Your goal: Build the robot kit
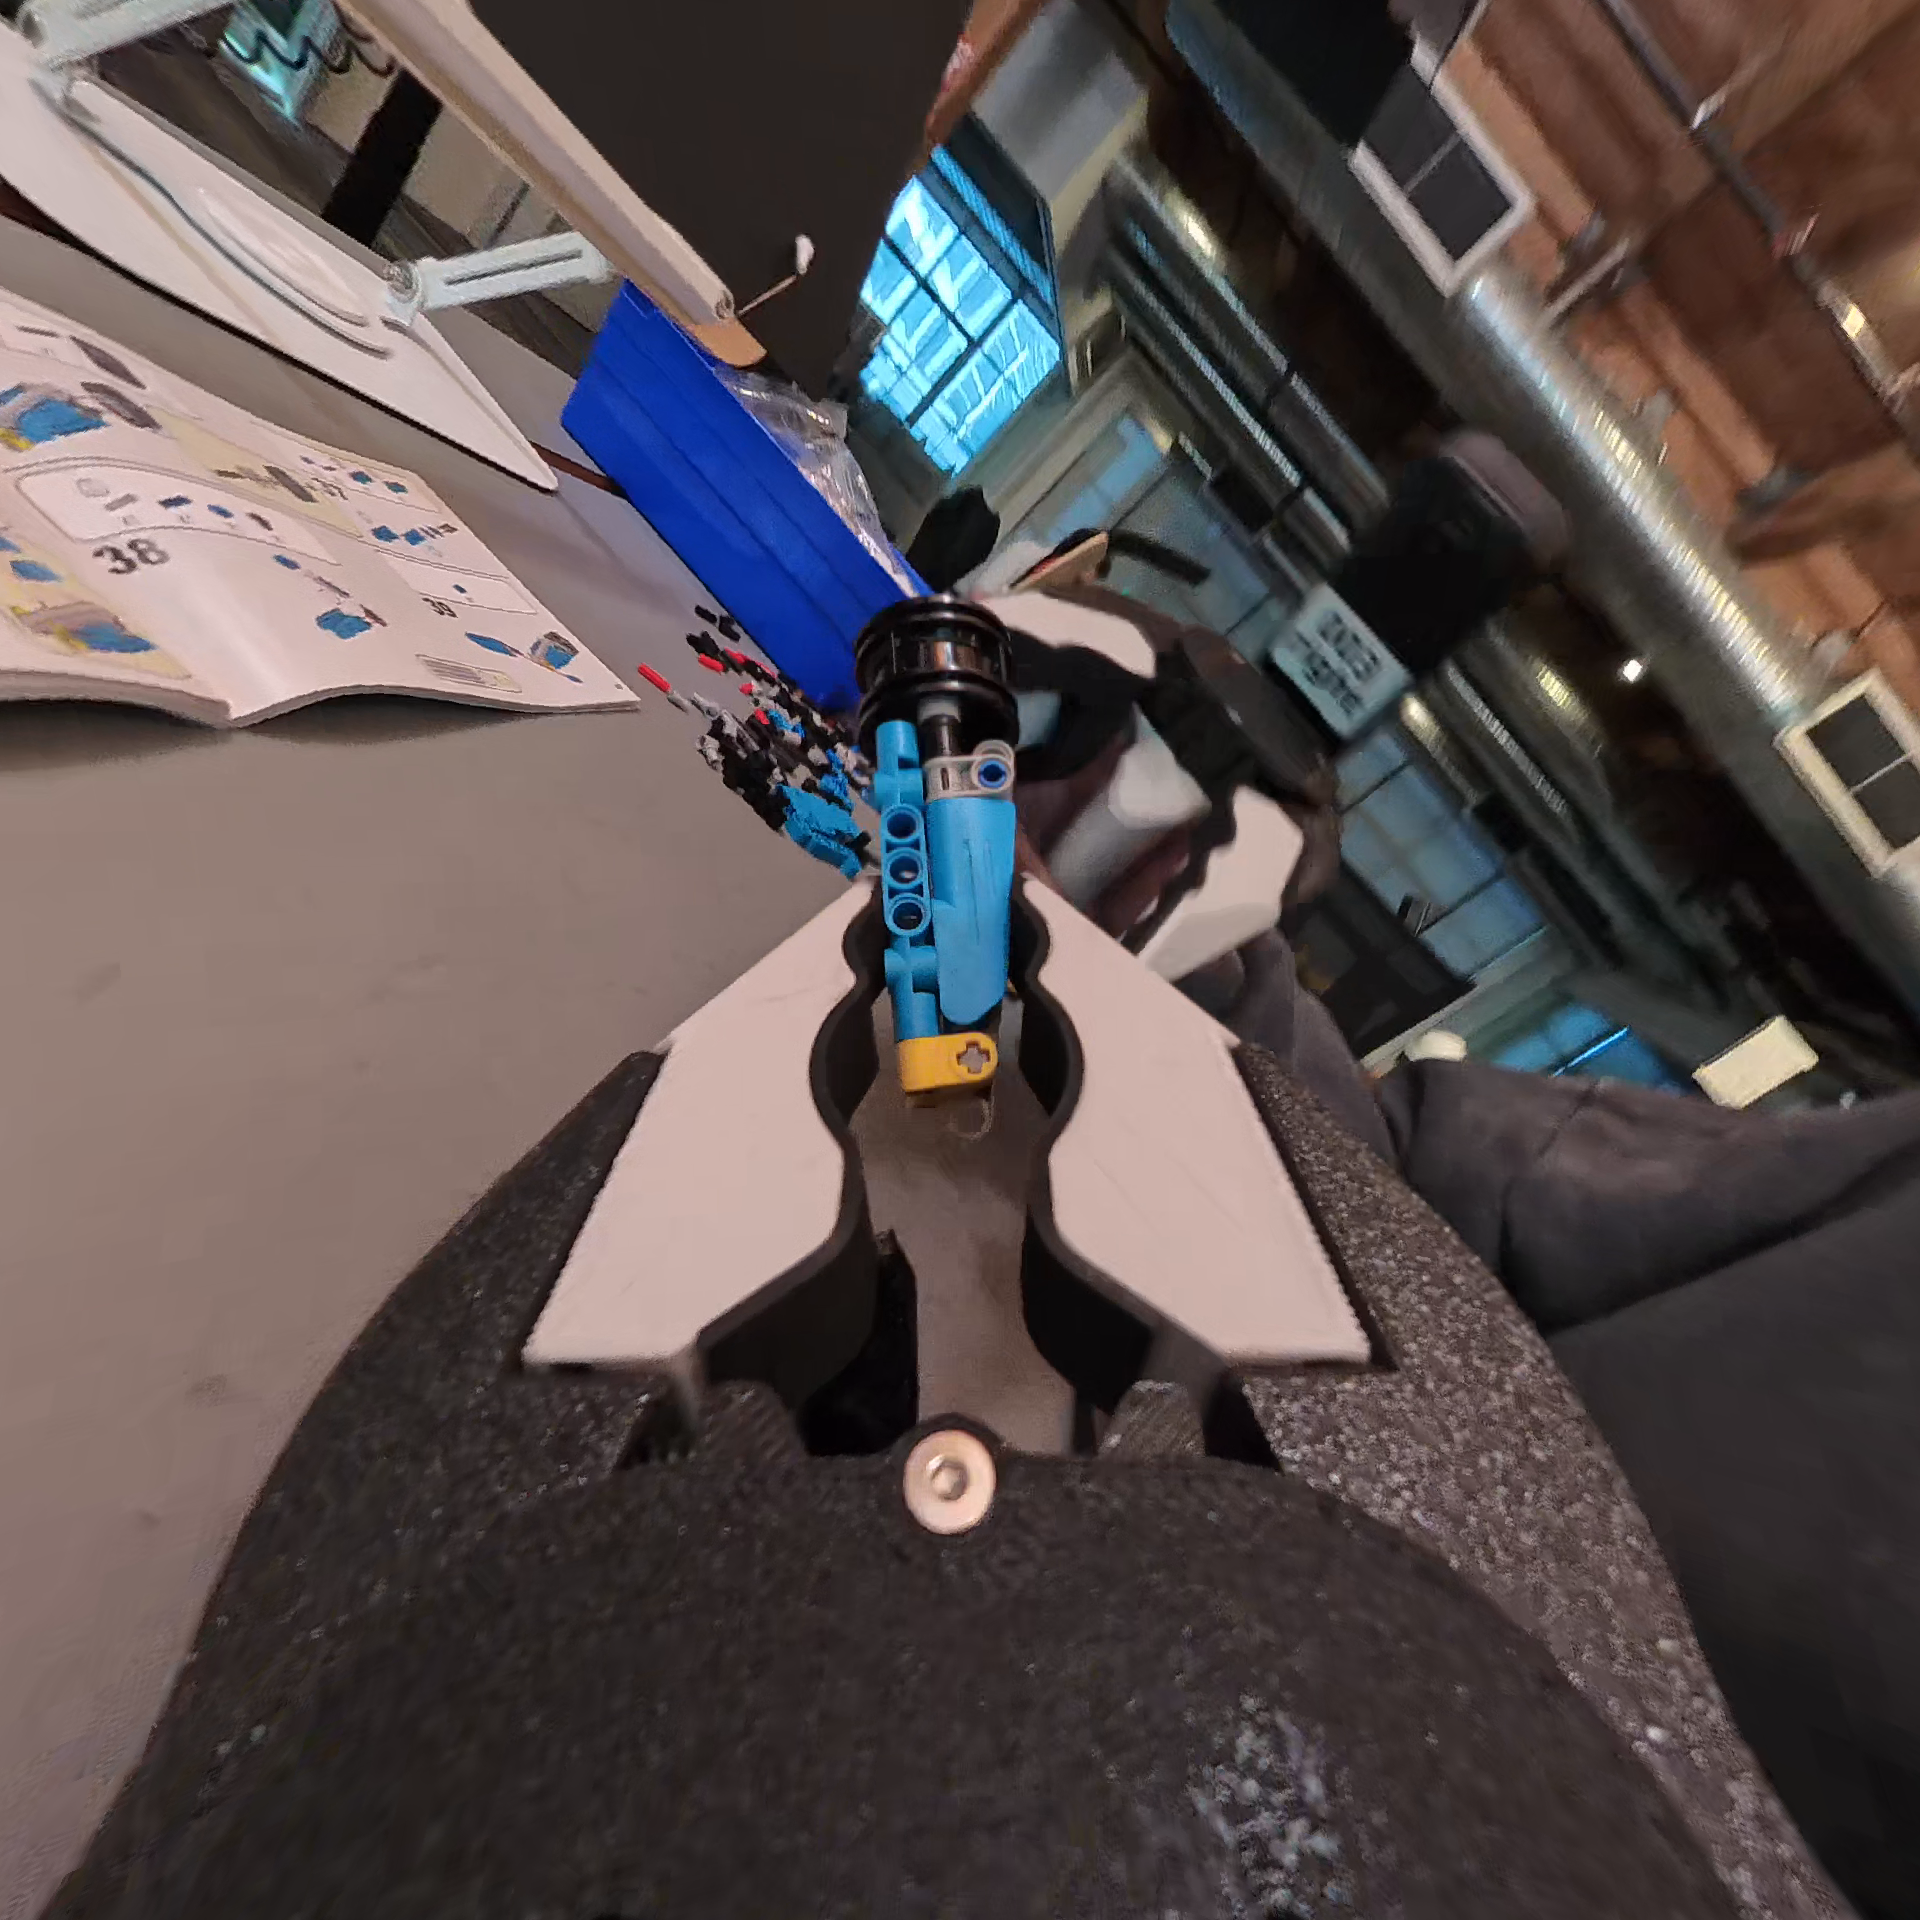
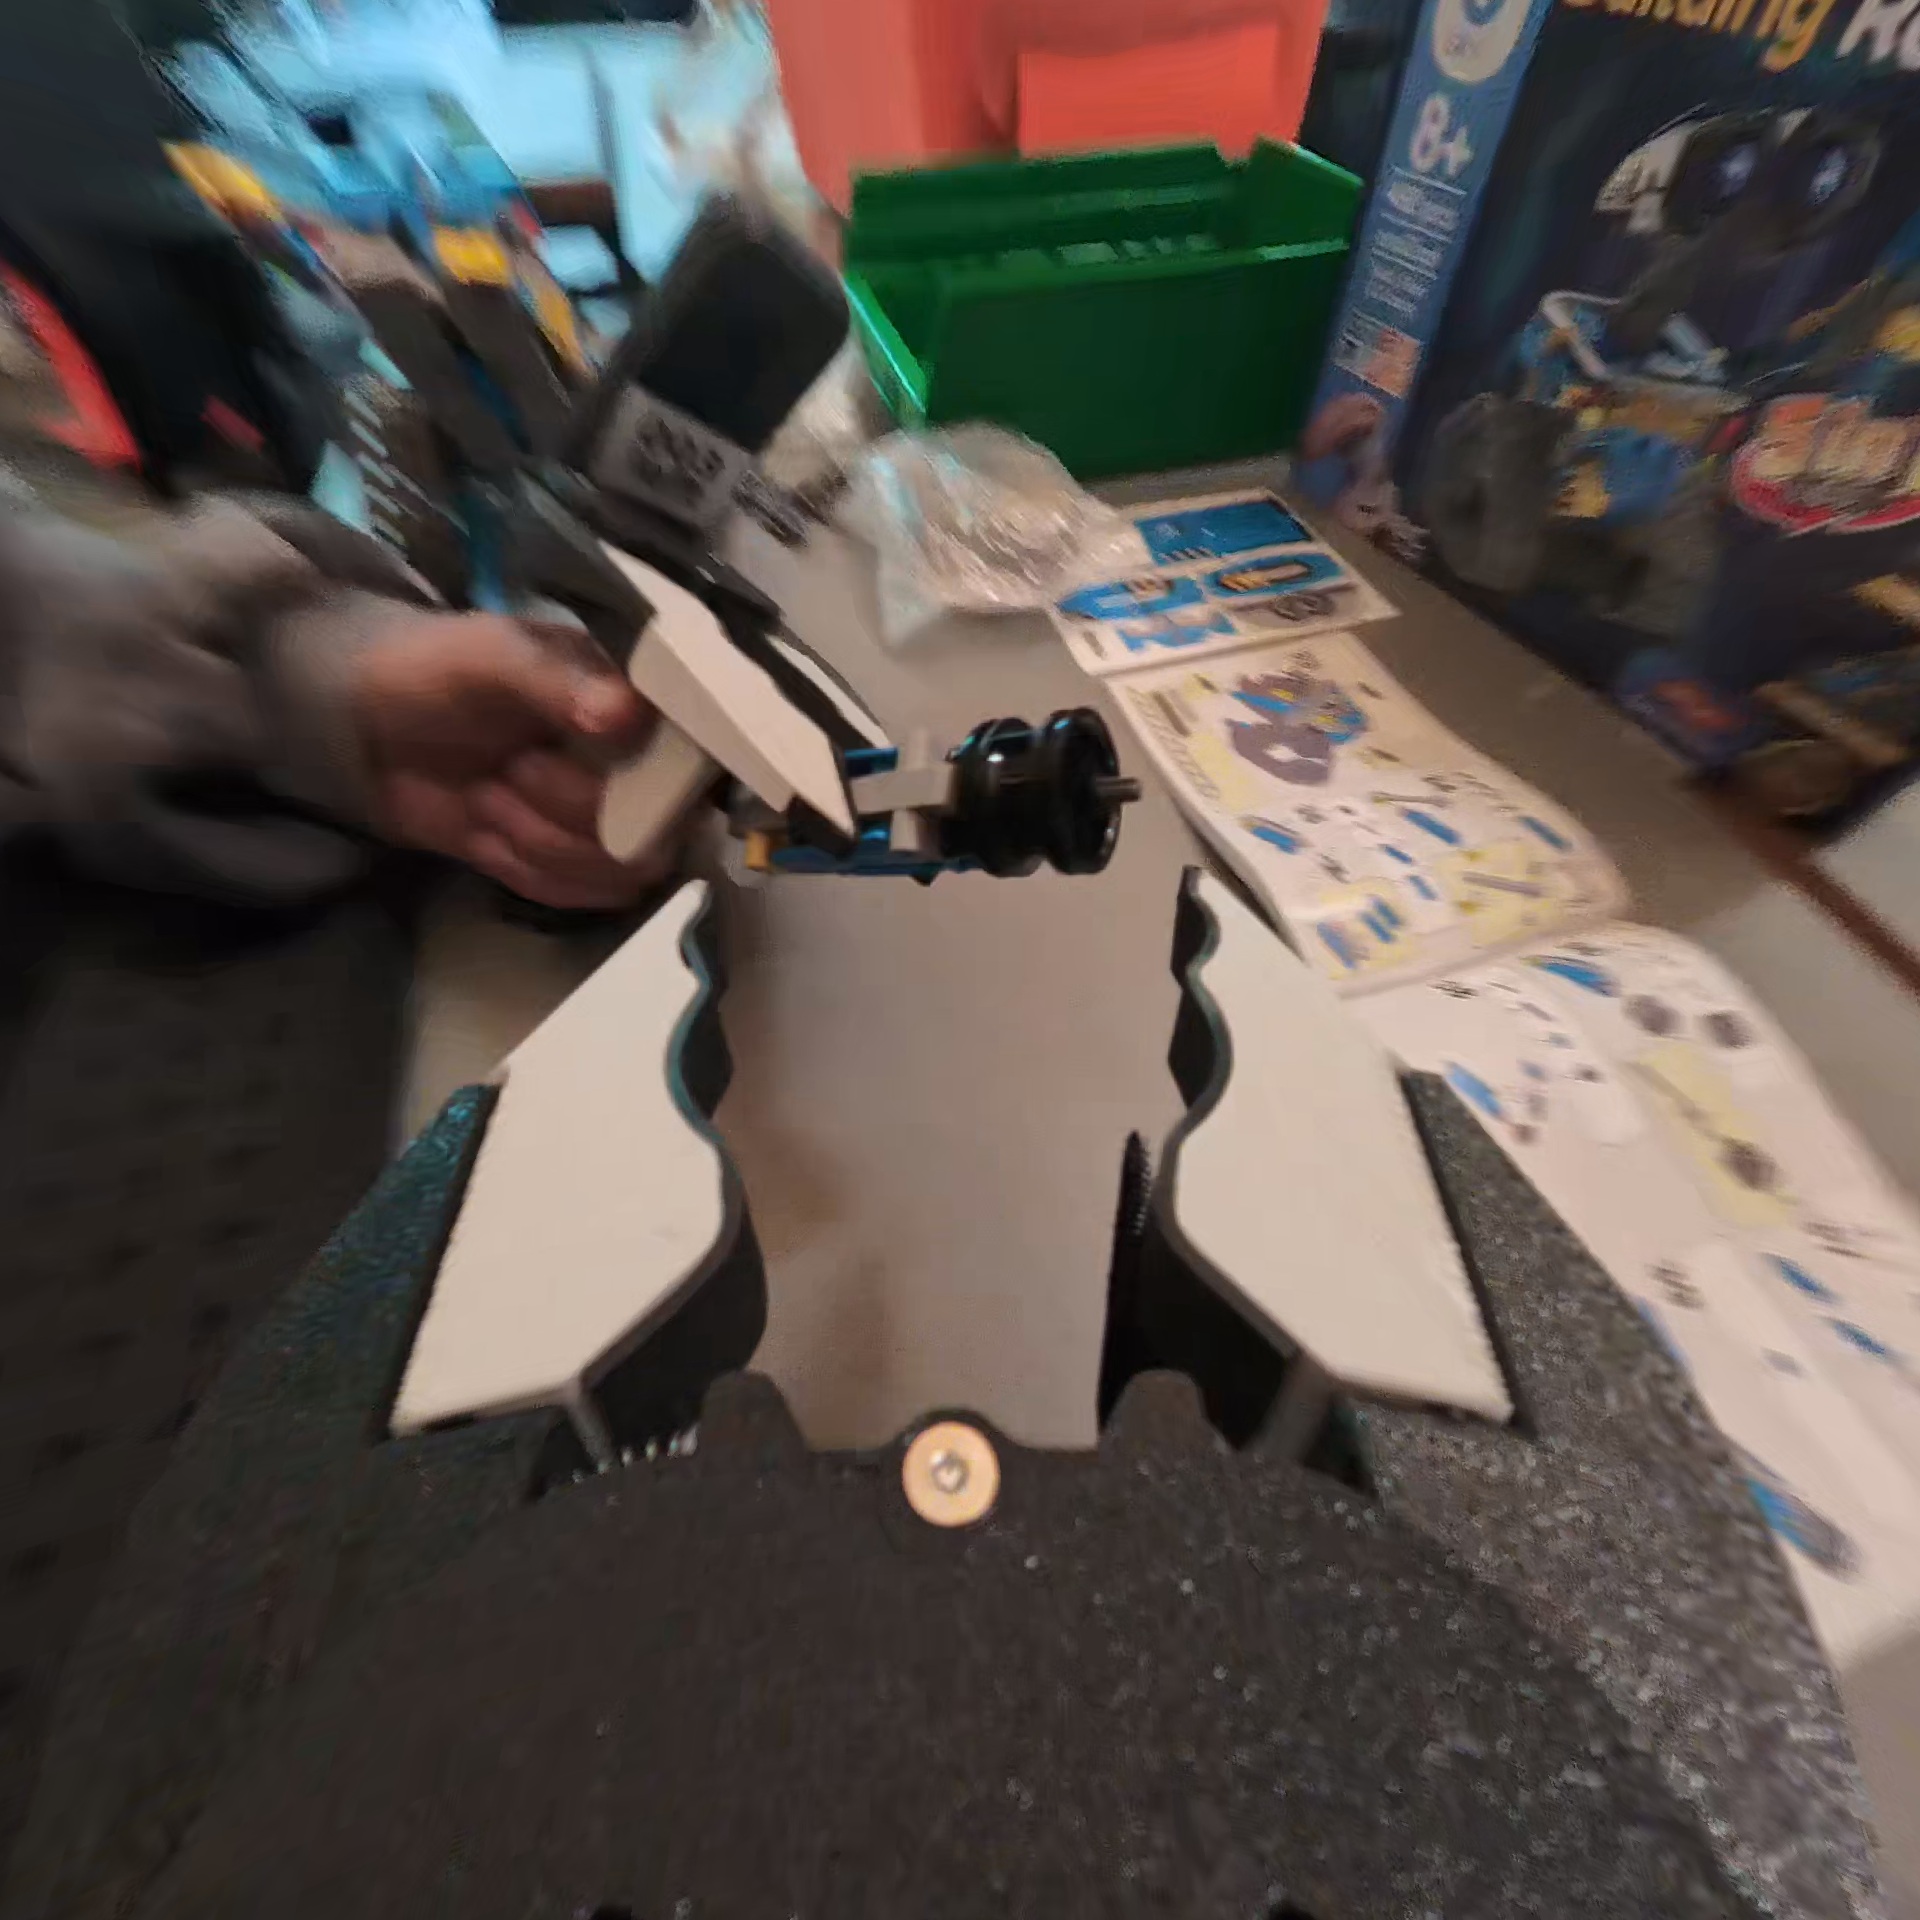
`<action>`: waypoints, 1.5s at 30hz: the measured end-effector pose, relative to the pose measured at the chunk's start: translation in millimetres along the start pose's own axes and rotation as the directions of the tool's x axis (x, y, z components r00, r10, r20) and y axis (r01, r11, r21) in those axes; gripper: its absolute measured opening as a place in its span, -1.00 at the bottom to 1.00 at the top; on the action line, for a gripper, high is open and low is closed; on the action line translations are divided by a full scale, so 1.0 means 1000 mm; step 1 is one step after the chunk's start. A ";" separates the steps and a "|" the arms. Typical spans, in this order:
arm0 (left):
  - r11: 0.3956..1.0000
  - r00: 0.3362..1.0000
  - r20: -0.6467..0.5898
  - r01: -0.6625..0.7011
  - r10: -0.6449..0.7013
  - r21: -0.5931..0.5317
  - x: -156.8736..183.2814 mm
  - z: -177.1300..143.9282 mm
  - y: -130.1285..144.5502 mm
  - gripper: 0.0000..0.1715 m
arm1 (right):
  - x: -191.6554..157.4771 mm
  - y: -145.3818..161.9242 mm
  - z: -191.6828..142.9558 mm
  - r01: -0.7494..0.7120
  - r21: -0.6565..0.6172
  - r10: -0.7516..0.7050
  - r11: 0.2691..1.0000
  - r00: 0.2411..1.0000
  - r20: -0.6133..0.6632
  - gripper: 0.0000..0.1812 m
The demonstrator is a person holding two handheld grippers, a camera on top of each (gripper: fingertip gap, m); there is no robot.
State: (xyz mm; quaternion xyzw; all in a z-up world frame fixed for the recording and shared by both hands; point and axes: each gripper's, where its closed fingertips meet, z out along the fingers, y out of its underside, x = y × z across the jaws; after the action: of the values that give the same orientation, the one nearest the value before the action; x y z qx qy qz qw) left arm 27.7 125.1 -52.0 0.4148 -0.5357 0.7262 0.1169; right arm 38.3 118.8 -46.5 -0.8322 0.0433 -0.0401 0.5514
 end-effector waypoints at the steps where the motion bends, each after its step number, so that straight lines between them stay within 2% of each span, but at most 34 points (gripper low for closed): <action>1: 1.000 1.000 -0.007 0.020 -0.020 0.010 0.001 0.000 0.000 -0.76 | -0.001 0.003 0.006 0.068 -0.056 -0.072 0.996 0.995 -0.073 -0.07; 4: 0.999 1.000 -0.002 0.022 -0.022 0.031 0.003 0.000 -0.001 -0.76 | 0.000 -0.004 0.011 0.232 -0.125 -0.256 0.965 0.936 -0.240 -0.30; 7: 0.999 1.000 -0.006 0.029 -0.029 0.034 0.004 0.001 -0.001 -0.76 | 0.000 -0.005 0.010 0.198 -0.147 -0.228 0.969 0.944 -0.237 -0.31; 10: 0.999 1.000 -0.010 0.023 -0.022 0.029 0.006 0.003 0.001 -0.76 | 0.002 -0.002 0.008 0.249 -0.186 -0.292 0.950 0.920 -0.262 -0.36; 12: 1.000 1.000 -0.008 0.001 -0.001 0.029 0.008 0.003 0.001 -0.77 | 0.008 -0.003 0.004 0.292 -0.214 -0.348 0.932 0.884 -0.311 -0.55; 14: 0.999 1.000 -0.005 -0.024 0.024 0.029 0.010 0.004 0.001 -0.77 | 0.010 -0.007 0.000 0.307 -0.208 -0.363 0.929 0.870 -0.334 -0.62; 24: 0.998 0.998 0.027 -0.053 0.053 -0.018 0.004 0.006 0.008 -0.78 | 0.011 0.000 -0.001 0.342 -0.227 -0.402 0.912 0.855 -0.328 -0.72; 30: 0.992 0.991 0.058 -0.121 0.123 -0.030 0.003 0.008 0.007 -0.76 | 0.014 0.002 -0.001 0.308 -0.195 -0.354 0.931 0.890 -0.287 -0.70; 34: 0.955 0.937 0.187 -0.284 0.294 -0.082 -0.008 0.005 0.005 -0.76 | 0.021 -0.007 -0.019 0.223 -0.122 -0.249 0.967 0.930 -0.270 -0.52; 37: 0.879 0.832 0.284 -0.445 0.477 -0.172 -0.017 0.004 0.007 -0.76 | 0.011 -0.022 -0.021 0.121 0.007 -0.117 0.993 0.974 -0.196 -0.62; 41: 0.809 0.746 0.312 -0.541 0.588 -0.231 -0.017 0.005 0.009 -0.76 | 0.018 -0.007 -0.007 0.076 -0.064 -0.089 0.995 0.971 -0.222 -0.61; 45: 0.765 0.695 0.318 -0.584 0.645 -0.273 -0.018 0.005 0.012 -0.76 | 0.017 -0.001 -0.003 0.037 -0.045 -0.045 0.998 0.981 -0.191 -0.62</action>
State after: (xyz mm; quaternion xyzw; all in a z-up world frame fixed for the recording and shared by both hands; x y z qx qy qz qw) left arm 34.3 121.0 -72.9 0.3384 -0.7088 0.5815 -0.2121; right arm 55.0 114.9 -44.1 -0.8364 0.0799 -0.1304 0.5264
